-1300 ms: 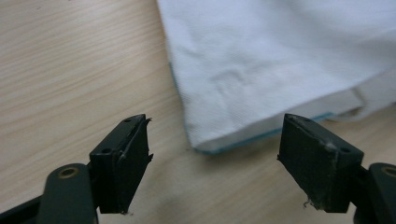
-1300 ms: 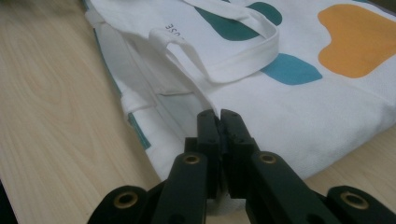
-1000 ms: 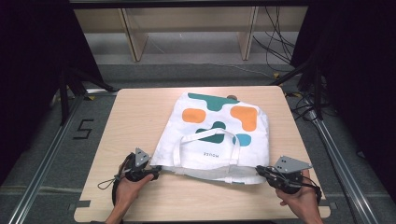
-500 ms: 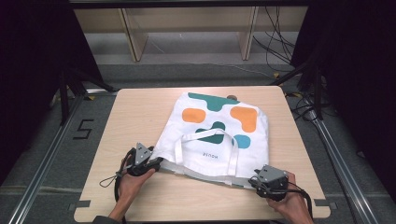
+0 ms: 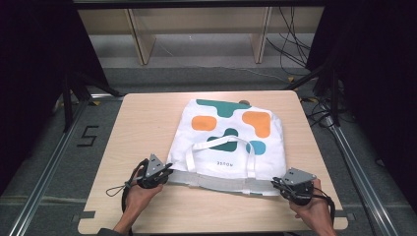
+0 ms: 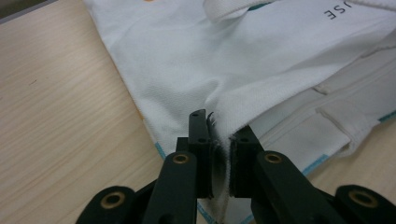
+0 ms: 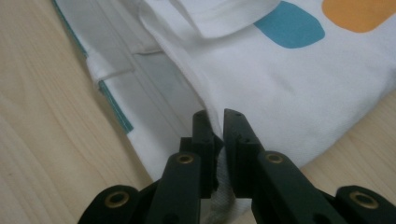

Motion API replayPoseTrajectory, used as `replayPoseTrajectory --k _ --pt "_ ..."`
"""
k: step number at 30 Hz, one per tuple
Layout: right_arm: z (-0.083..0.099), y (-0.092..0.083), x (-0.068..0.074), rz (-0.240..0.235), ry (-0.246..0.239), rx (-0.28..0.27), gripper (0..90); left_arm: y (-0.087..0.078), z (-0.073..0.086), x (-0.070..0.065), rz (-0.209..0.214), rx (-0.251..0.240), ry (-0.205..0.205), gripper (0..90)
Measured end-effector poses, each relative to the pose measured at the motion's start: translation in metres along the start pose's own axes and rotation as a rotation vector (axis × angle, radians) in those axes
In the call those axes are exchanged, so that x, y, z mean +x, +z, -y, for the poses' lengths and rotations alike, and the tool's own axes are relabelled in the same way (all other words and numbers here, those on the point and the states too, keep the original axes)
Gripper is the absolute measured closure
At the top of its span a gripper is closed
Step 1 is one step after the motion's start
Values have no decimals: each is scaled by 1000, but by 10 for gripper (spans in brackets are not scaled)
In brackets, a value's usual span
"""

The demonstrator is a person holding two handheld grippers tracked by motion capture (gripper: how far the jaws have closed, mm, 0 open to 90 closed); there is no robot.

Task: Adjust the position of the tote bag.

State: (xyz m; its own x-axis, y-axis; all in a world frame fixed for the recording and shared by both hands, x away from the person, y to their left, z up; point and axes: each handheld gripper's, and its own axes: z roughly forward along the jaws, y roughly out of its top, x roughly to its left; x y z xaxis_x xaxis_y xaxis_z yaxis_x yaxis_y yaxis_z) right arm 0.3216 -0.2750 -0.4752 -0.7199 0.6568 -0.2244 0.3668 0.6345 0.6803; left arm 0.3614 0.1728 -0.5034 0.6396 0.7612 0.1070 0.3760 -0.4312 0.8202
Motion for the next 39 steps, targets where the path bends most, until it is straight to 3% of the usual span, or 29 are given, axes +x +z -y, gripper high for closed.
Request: replayPoseTrajectory --k 1,4,5,6,7,8,9,12,16,23,26,30,31,32,36,39 --pt "2 -1 -2 5 27 0 827 -3 0 -5 13 7 39 822" --pt "4 0 -6 15 47 -5 786 -5 2 -10 41 19 43 818" --pt "7 1 -9 27 48 3 772 -7 4 -14 72 35 44 816" --pt "7 1 -9 27 48 3 772 -7 4 -14 72 35 44 816" --pt "8 1 -10 23 62 7 774 -8 4 -14 71 49 74 816" --pt "9 2 -12 19 47 6 787 -8 4 -16 75 40 63 816" --pt "9 2 -13 19 47 13 805 -10 3 -16 75 54 84 818" --pt "7 -4 -11 15 58 5 858 -12 2 -16 74 29 108 833" --pt "3 -16 -10 21 61 -32 865 -23 4 -22 90 18 104 843" --pt "8 -23 -6 1 70 -43 865 -40 12 -35 119 22 102 836" --pt "9 -24 -6 -3 54 -52 864 -43 13 -38 125 19 93 836" --pt "11 -24 -6 -10 71 -52 864 -46 14 -41 124 16 93 832" --pt "11 -24 -6 -12 66 -55 863 -46 14 -40 127 10 108 832" --pt "11 -24 -6 -17 81 -55 863 -47 14 -41 136 16 83 832" --pt "13 -25 -7 -18 85 -63 863 -45 14 -41 135 2 61 832" --pt "13 -26 -7 -17 95 -66 863 -48 13 -40 134 20 89 831"
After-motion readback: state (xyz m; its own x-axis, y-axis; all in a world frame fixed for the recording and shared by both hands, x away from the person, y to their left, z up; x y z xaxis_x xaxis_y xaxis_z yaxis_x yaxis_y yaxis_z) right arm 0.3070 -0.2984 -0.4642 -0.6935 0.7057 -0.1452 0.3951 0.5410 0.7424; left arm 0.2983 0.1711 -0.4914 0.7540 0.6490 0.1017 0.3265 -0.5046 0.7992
